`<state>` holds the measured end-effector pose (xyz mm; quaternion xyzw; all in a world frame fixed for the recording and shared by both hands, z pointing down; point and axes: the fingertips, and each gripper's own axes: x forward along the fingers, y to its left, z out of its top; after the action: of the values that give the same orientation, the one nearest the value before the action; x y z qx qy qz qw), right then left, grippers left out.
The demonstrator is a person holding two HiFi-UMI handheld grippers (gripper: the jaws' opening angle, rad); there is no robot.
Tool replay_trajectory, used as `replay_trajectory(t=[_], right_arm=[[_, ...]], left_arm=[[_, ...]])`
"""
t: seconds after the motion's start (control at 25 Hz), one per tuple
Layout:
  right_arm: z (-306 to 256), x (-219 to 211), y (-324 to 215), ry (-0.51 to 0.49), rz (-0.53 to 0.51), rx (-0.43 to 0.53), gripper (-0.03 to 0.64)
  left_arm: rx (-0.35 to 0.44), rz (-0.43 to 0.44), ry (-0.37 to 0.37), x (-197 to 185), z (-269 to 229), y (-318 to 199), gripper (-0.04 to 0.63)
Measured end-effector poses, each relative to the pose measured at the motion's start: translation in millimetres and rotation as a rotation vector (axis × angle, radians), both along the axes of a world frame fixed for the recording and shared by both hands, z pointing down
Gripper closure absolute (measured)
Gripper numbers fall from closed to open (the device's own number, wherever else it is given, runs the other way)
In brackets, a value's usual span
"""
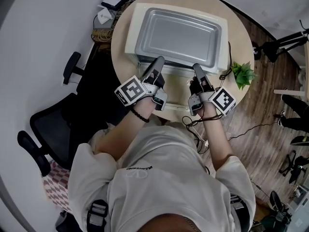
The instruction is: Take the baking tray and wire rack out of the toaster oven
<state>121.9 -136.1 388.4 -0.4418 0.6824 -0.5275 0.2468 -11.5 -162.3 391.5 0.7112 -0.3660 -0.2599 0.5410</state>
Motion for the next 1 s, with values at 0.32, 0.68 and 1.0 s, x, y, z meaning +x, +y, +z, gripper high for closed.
replay_trajectory(t=[0.32, 0.68, 1.0], right_arm=[[1, 1, 14, 0.014, 0.011, 0.020, 0.529], [-2, -5, 31, 0.018, -0.014, 0.035, 0.491], [29, 15, 100, 0.495, 0.046, 0.126, 0.604]], left_arm=[[0.030, 0.004, -0.038, -13, 6, 31, 0.462], [0.113, 0.018, -0.158, -37, 15, 61, 0.462], [0.463, 0.159, -0.557, -44, 2, 86, 0.529]])
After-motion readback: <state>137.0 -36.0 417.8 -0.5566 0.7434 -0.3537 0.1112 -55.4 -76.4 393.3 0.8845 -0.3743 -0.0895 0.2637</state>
